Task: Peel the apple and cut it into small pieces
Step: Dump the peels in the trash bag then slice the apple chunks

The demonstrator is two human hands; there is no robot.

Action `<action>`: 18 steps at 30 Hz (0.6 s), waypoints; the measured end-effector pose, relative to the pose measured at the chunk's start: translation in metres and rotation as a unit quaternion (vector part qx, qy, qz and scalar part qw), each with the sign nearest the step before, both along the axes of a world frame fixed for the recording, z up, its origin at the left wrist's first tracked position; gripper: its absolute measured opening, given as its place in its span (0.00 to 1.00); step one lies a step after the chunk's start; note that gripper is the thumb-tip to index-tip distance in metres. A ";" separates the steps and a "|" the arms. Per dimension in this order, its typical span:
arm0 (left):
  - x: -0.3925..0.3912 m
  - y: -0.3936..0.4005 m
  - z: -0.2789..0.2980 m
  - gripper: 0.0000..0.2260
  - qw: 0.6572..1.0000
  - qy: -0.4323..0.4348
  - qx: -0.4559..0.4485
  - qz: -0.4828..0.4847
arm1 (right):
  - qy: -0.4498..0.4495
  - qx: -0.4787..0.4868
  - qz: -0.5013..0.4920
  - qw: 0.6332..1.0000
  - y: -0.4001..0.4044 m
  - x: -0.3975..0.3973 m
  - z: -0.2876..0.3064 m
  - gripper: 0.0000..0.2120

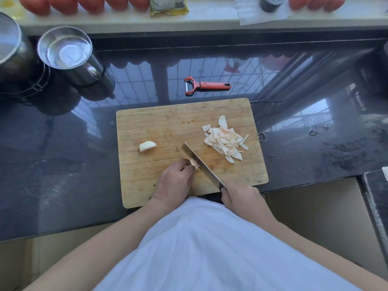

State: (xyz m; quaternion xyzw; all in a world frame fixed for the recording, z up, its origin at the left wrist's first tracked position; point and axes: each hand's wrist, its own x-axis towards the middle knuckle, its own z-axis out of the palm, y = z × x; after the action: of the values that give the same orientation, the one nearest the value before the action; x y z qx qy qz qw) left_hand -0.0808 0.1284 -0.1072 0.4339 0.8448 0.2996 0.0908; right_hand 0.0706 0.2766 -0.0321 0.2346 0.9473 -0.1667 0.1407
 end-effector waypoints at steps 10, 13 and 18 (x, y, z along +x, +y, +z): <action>0.000 -0.001 -0.001 0.06 1.000 -0.005 -0.003 -0.003 | -0.081 -0.021 -0.004 0.996 -0.001 0.007 0.003 0.08; 0.000 -0.001 0.000 0.07 1.000 -0.004 -0.005 -0.007 | -0.114 0.008 0.014 0.993 0.001 0.008 0.007 0.09; -0.002 -0.001 -0.003 0.10 1.000 -0.005 -0.014 -0.009 | -0.124 -0.008 0.008 0.992 -0.006 -0.018 0.008 0.07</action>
State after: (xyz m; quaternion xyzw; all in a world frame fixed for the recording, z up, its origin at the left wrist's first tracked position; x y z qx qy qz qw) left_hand -0.0826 0.1277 -0.1098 0.4390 0.8444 0.2889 0.1042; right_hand 0.0525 0.2707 -0.0244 0.2442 0.9232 -0.1431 0.2602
